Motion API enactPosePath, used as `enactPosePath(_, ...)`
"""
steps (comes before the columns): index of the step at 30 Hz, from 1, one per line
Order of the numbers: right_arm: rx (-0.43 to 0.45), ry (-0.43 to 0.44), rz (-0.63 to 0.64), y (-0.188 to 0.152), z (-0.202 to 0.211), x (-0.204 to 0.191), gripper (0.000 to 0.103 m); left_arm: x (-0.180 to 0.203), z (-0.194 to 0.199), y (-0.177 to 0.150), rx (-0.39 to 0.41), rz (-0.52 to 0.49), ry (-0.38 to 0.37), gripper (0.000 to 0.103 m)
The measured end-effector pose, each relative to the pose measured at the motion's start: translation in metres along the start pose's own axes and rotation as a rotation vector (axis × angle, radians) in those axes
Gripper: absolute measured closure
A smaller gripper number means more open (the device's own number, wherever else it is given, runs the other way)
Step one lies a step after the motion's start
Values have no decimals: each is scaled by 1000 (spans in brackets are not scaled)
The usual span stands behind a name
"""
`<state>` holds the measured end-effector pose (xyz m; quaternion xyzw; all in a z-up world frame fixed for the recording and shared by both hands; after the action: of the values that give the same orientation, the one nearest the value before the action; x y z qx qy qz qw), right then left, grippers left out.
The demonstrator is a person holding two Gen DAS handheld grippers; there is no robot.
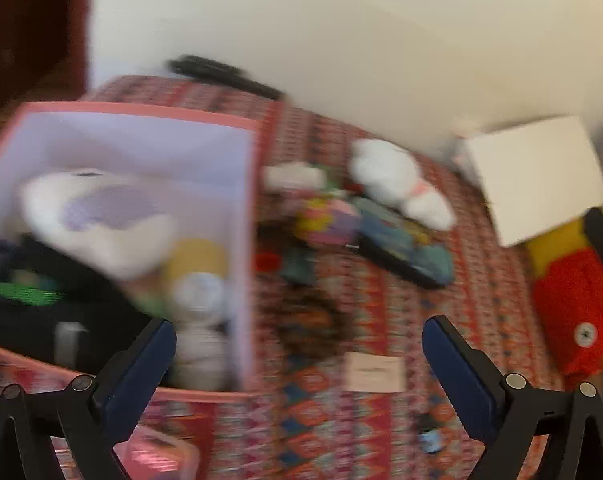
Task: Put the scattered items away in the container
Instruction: 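Grasp the pink-purple pipe-cleaner toy with the left gripper while the right grasps the pencil case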
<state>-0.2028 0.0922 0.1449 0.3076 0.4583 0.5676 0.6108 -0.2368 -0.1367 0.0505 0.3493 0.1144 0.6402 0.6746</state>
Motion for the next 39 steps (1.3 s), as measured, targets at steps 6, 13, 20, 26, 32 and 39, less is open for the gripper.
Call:
enactPosePath(6, -167, -79, -207, -39, -40, 97, 0, 55, -69, -3, 21, -120, 52, 2)
enactPosePath(13, -402, 107, -712, -116, -116, 199, 0, 71, -142, 7, 57, -218, 234, 2)
enactPosePath(20, -501, 146, -1059, -167, -196, 262, 0, 44, -220, 31, -38, -87, 241, 2)
enactPosePath(26, -532, 162, -1129, -182, -244, 277, 0, 35, -272, 51, -70, -129, 297, 2)
enactPosePath(32, -529, 180, -1022, -163, -278, 262, 0, 38, -307, 58, -67, -310, 423, 2)
enactPosePath(39, -532, 160, -942, -155, -274, 266, 65, 39, -291, 64, -5, -316, 408, 42)
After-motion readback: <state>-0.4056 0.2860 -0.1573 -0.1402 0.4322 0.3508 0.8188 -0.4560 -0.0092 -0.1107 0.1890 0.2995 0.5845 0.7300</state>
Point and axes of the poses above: each gripper's, at about its wrist camera, not at the fingertips, and z roughly against the way its jaws point, x to its right, y to its top, the point moved 4 cm from there along -z, roughly the way its jaws point, and after that the axes turned 7 degrees about -z, right-handed, at the moved point
